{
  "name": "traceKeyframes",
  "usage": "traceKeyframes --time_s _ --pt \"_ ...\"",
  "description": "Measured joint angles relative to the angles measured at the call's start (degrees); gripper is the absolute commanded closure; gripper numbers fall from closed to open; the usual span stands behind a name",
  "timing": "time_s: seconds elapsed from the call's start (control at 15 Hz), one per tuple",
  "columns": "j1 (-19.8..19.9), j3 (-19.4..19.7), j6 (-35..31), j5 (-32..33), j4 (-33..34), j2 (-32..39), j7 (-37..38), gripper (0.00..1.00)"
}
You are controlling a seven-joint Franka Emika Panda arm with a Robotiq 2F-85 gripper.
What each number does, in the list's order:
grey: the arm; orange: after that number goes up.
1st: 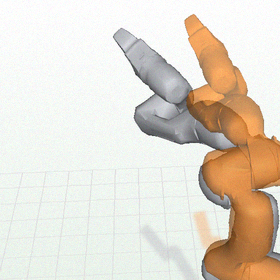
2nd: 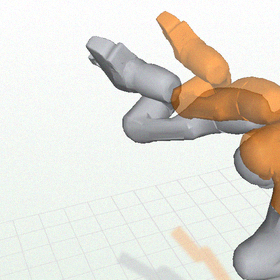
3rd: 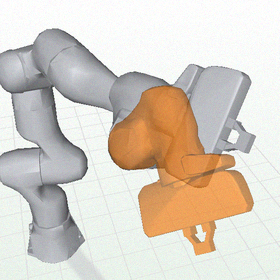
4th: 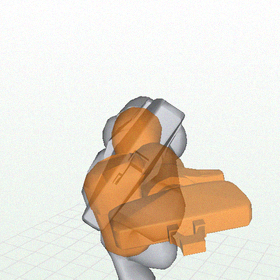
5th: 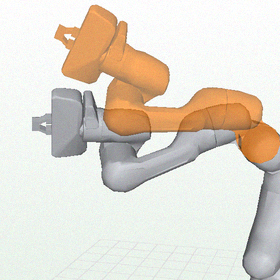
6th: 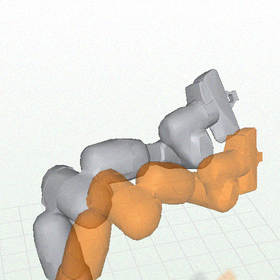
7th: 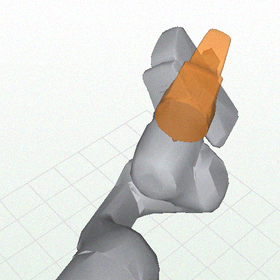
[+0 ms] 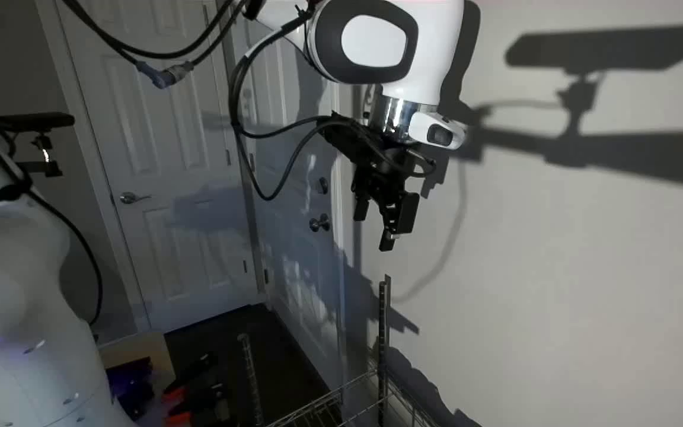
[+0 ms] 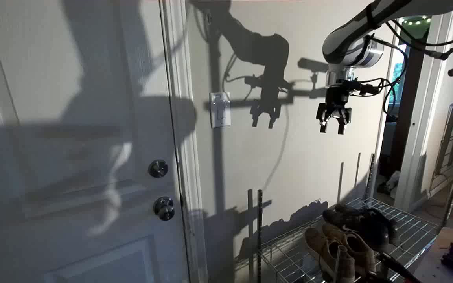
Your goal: Turn on the light switch.
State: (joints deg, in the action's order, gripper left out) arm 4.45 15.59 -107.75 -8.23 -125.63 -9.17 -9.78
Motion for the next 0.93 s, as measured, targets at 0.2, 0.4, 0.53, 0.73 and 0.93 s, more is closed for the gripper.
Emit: traceKeyframes --time_s 0.2,0.4,0.53,0.73,0.93 --pt "0.0 0.0 0.0 0.0 0.0 0.0 0.0 0.00" --pt "0.0 0.0 0.0 0.0 0.0 0.0 0.0 0.00" --pt "0.0 0.0 0.0 0.0 0.0 0.0 0.0 0.00" --pt "0.1 -0.2 0.0 0.0 0.0 0.0 0.0 0.00" --pt "0.8 -1.5 -1.6 1.6 -0.1 -0.1 0.2 0.00"
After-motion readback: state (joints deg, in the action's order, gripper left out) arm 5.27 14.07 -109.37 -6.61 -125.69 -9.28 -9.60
